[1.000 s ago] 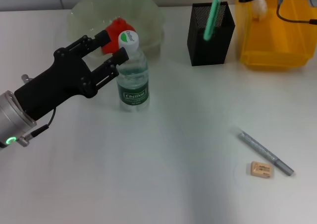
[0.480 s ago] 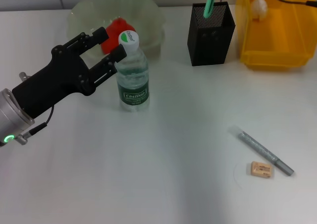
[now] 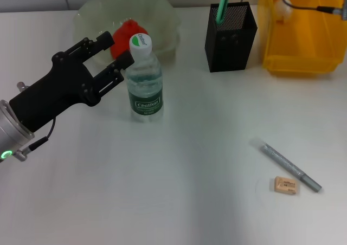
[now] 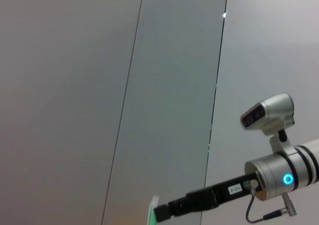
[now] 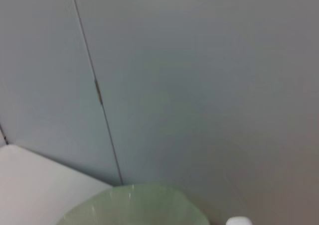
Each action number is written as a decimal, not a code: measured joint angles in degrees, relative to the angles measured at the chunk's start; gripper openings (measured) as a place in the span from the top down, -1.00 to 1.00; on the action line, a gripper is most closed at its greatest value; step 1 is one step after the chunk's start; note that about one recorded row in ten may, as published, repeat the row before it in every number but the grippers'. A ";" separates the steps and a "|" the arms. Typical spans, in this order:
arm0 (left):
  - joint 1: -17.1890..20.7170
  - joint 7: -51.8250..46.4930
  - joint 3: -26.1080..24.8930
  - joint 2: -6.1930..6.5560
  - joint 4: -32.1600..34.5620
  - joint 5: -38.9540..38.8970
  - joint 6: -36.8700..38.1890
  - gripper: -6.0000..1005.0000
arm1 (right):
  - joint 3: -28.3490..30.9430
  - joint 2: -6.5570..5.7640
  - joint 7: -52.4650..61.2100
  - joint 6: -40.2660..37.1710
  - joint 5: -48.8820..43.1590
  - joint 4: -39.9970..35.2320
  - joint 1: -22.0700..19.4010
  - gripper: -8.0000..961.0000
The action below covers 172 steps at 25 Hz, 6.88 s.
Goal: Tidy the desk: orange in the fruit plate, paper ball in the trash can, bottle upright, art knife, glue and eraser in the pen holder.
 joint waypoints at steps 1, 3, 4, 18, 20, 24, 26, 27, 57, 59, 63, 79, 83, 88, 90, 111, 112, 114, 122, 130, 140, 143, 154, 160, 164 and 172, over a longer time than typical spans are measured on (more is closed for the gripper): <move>0.00 0.00 0.00 0.00 0.00 0.00 0.00 -0.18 | 0.00 0.00 0.00 0.00 0.00 0.00 0.00 0.33; -0.02 -0.02 -0.04 0.03 0.00 0.00 0.00 -0.18 | -0.10 -0.04 -0.46 0.14 -0.10 1.26 0.66 0.32; -0.07 -0.03 -0.05 0.06 0.00 0.00 0.00 -0.18 | -0.15 -0.06 -0.64 0.16 -0.15 1.67 0.87 0.31; 0.07 -0.03 -0.78 0.08 0.08 0.00 -0.03 -0.18 | 0.30 -0.20 12.81 -36.76 -16.26 -22.20 -3.73 -0.11; -0.02 -0.03 -0.79 0.08 0.09 0.00 -0.11 -0.18 | 0.23 -0.20 15.92 -43.80 -19.94 -22.96 -2.40 -0.13; -0.29 -0.03 -0.79 0.04 0.09 0.00 -0.34 -0.18 | -0.49 -0.13 19.51 -49.01 -23.46 -22.44 -1.14 -0.17; -0.61 0.00 -0.77 -0.02 0.09 0.05 -0.54 -0.18 | -2.09 -0.06 21.83 -50.49 -25.75 -22.03 -0.74 -0.19; -0.68 0.04 -0.77 -0.05 0.09 0.08 -0.59 -0.18 | -3.04 -0.04 22.80 -51.00 -26.63 -21.67 -0.61 -0.20; -0.97 0.59 -0.77 -0.17 -0.08 0.09 -0.90 -0.18 | -19.85 0.31 39.28 -54.29 -32.02 -15.14 -0.21 -0.35; -1.14 0.59 -0.81 -0.09 0.00 0.09 -1.08 -0.18 | -20.85 0.26 39.39 -54.24 -32.03 -14.07 0.15 -0.35; -1.15 0.59 -0.90 0.00 0.06 0.09 -1.14 -0.18 | -21.55 0.25 39.72 -54.60 -32.21 -13.01 0.61 -0.35; -0.92 0.59 -1.48 0.09 0.09 0.09 -1.15 -0.18 | -28.92 0.38 33.41 -48.33 -34.23 -14.68 0.50 -0.35; -0.66 0.85 -1.54 0.06 0.09 0.09 -1.15 -0.18 | -28.97 0.68 21.02 -44.85 -31.89 -16.02 -3.21 -0.35; -0.47 1.14 -1.57 -0.04 -0.14 0.09 -1.15 -0.18 | -26.19 0.65 14.63 -42.67 -26.72 -16.52 -5.82 -0.35; -0.47 1.15 -1.57 -0.06 -0.14 0.09 -1.14 -0.18 | -23.42 0.57 12.05 -42.50 -23.66 -17.23 -6.67 -0.35; -1.17 1.21 -1.56 -0.34 -0.18 -0.45 -1.19 -0.18 | -1.66 0.24 -22.30 -46.21 8.05 -12.29 -16.15 -0.34; -1.26 1.21 -1.56 -0.34 -0.13 -0.49 -1.20 -0.18 | -0.75 0.18 -24.56 -45.95 10.32 -10.55 -16.56 -0.34; -1.48 1.21 -1.56 -0.35 -0.04 -0.50 -1.21 -0.18 | 2.07 0.15 -30.17 -45.91 15.50 -5.56 -17.02 -0.34; -2.13 1.20 -1.71 -0.27 0.08 -0.54 -1.65 -0.18 | 4.92 -0.19 -27.21 -46.10 8.31 -6.76 -15.60 -0.34; -2.29 1.20 -2.42 -0.18 0.11 -0.54 -1.85 -0.18 | 2.61 0.03 -14.93 -56.06 -7.27 -25.80 -14.55 -0.35; -2.90 1.20 -3.11 -0.17 0.09 -0.52 -2.28 -0.18 | -4.97 0.08 -5.53 -58.26 -20.13 -26.40 -12.55 -0.34; -3.28 1.20 -3.16 -0.18 0.09 -0.52 -2.69 -0.18 | -8.04 0.13 -3.15 -57.34 -23.25 -26.25 -12.09 -0.34; -4.24 1.25 -3.14 -0.18 0.09 -0.52 -3.70 -0.18 | -12.61 0.16 -2.24 -54.83 -24.73 -22.86 -10.51 -0.33; -4.14 1.96 -3.56 -0.26 -0.17 -0.52 -3.72 -0.18 | -17.03 0.30 -1.84 -51.41 -27.34 -20.35 -10.60 -0.33; -4.12 1.98 -3.68 -0.27 -0.25 -0.52 -3.66 -0.18 | -17.85 0.32 -1.76 -50.44 -27.43 -19.35 -10.32 -0.31; -3.88 1.99 -3.67 -0.37 -0.38 -0.52 -3.55 -0.18 | -19.31 0.35 -1.16 -49.19 -28.54 -18.85 -9.78 -0.28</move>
